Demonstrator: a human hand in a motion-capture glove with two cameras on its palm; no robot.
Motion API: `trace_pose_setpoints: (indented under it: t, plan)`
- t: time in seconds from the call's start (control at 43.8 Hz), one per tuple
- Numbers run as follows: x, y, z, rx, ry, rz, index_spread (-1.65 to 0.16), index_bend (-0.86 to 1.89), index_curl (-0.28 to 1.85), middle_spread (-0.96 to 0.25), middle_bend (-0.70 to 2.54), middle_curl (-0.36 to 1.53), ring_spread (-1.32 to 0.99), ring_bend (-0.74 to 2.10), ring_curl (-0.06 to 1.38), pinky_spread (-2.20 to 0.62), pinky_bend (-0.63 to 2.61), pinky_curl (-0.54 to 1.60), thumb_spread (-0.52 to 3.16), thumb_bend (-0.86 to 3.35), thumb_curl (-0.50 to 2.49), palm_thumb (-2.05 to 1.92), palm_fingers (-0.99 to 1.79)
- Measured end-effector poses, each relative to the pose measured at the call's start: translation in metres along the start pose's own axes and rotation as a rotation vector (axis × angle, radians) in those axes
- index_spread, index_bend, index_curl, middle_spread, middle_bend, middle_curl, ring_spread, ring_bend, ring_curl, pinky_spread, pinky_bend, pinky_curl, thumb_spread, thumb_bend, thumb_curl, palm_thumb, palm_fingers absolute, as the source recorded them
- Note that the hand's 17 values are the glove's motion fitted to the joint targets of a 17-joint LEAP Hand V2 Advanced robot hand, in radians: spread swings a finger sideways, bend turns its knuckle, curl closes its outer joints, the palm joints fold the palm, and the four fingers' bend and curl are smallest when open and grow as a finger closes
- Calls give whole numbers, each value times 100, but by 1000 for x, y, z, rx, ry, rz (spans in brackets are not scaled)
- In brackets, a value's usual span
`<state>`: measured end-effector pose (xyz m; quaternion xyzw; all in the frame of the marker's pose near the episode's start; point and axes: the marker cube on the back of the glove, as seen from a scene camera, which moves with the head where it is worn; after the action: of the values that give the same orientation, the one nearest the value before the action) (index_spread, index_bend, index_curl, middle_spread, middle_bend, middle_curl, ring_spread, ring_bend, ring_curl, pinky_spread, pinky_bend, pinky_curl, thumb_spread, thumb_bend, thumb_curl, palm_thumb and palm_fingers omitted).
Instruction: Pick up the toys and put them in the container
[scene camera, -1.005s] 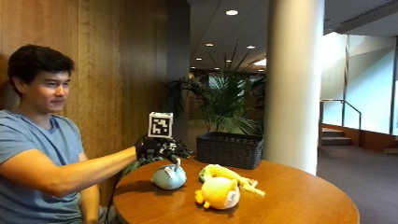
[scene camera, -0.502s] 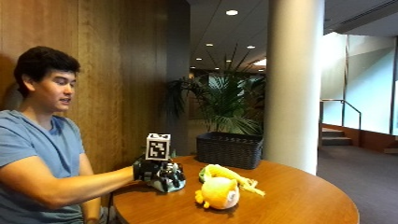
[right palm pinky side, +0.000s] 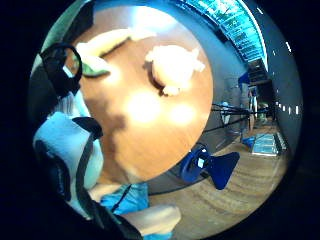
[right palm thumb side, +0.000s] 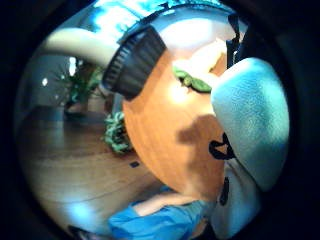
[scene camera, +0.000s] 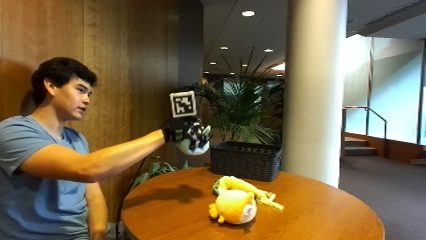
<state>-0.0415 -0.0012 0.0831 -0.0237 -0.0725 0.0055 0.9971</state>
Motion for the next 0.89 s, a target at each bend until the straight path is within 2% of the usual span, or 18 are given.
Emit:
trace_pose_setpoints:
  t: [0.046, 0.183, 0.297, 0.365, 0.434, 0.525, 0.616, 0.708, 0.89]
  plan:
    - [-7, -13, -24, 35, 16, 61, -36, 32, 27, -31, 45, 40, -41, 105, 44, -39, 107, 38, 107, 33, 58, 72, 91]
    - [-47, -45, -94, 114, -196, -4, -37, 31, 30, -36, 46, 43, -45, 105, 46, -41, 106, 39, 97, 31, 63, 73, 89]
    - [-70, -79, -124, 149, -146, -6, -37, 31, 32, -40, 46, 46, -47, 104, 47, -41, 106, 40, 91, 30, 68, 72, 89]
    - [-86, -104, -132, 164, -77, 83, -38, 30, 33, -42, 46, 48, -48, 104, 48, -41, 106, 40, 88, 29, 70, 72, 88]
    - [-114, -128, -139, 170, -123, 197, -38, 29, 35, -44, 45, 49, -49, 104, 48, -41, 107, 41, 86, 28, 73, 72, 88]
    - [-152, -151, -137, 198, -126, 7, -38, 28, 36, -45, 45, 52, -49, 103, 49, -42, 107, 41, 83, 27, 76, 72, 87]
    - [-185, -174, -137, 207, -126, 81, -39, 27, 38, -47, 44, 54, -50, 103, 50, -42, 108, 41, 80, 27, 79, 72, 87]
    - [-196, -183, -140, 259, -252, -64, -39, 26, 40, -48, 43, 56, -50, 103, 51, -42, 108, 42, 79, 26, 81, 72, 87]
    - [-229, -211, -125, 287, -165, -132, -40, 23, 44, -50, 41, 61, -50, 103, 52, -42, 108, 42, 76, 25, 87, 72, 87]
